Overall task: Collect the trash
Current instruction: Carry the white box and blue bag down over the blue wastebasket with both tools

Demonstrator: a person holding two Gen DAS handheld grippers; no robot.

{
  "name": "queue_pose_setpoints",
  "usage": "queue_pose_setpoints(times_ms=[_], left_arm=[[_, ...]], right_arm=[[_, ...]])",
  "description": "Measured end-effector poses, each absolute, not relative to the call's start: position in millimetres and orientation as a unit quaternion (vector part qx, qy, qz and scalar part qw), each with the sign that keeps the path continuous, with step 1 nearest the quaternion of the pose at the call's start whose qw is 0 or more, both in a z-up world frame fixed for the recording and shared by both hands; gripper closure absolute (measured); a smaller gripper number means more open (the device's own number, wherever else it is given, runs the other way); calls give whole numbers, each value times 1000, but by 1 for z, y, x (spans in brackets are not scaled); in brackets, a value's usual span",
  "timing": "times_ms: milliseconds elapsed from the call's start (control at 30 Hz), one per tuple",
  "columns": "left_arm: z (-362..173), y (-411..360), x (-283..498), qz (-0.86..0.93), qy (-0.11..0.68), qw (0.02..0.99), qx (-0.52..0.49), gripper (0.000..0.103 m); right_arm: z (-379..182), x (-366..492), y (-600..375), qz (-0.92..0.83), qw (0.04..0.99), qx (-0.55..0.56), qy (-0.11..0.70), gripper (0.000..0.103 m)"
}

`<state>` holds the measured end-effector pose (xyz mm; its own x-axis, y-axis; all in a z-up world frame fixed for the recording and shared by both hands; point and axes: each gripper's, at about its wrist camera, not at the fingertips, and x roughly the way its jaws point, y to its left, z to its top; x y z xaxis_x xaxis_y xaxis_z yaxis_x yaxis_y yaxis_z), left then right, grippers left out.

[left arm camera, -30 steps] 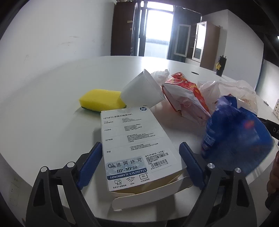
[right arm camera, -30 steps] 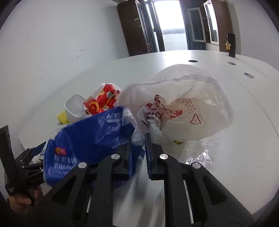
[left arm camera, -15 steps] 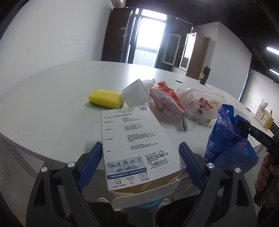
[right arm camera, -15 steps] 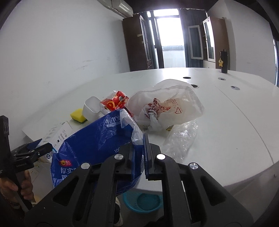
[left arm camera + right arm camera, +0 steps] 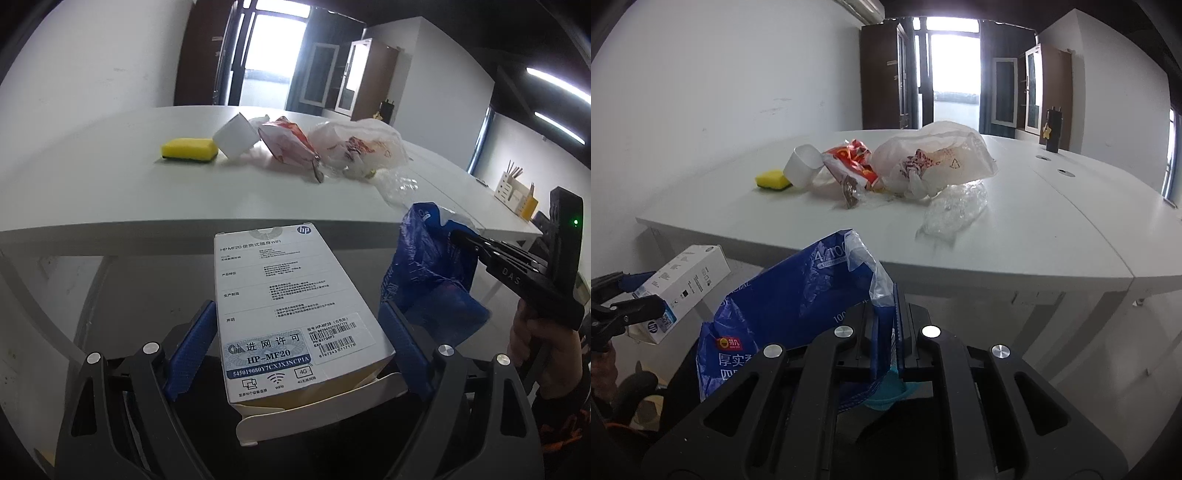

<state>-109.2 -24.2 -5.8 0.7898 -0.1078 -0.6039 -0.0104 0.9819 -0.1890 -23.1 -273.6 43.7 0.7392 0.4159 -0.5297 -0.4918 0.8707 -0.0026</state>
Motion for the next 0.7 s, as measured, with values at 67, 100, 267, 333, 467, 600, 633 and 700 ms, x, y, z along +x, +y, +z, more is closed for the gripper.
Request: queue_pose_setpoints(times_ms=[67, 100, 267, 333, 467, 600, 633, 700], left_arm=[[-18, -28, -109, -31, 334, 938, -83, 17], [-24, -30, -108, -32, 339, 936, -83, 17], [-53, -34, -92, -31, 356, 930, -79, 17], [-69, -35, -82, -25, 364, 929, -68, 17], [-100, -29, -60, -21, 389, 917, -82, 17], [-124, -26, -40, -9, 400, 913, -80, 17], [-130, -25, -35, -8, 404, 911, -81, 17], [-140, -25, -24, -9, 411, 907, -86, 17]], right_arm=[[27, -26, -270, 230, 932, -91, 267, 97], [18, -24, -269, 229, 930, -90, 272, 97], [-25, -7, -256, 217, 927, -106, 288, 97], [-39, 2, -252, 215, 925, -102, 297, 97], [-65, 18, -246, 219, 914, -90, 328, 97], [-86, 34, -236, 218, 905, -89, 356, 97], [-91, 38, -233, 217, 903, -86, 361, 97], [-102, 47, -228, 214, 900, -82, 371, 97]])
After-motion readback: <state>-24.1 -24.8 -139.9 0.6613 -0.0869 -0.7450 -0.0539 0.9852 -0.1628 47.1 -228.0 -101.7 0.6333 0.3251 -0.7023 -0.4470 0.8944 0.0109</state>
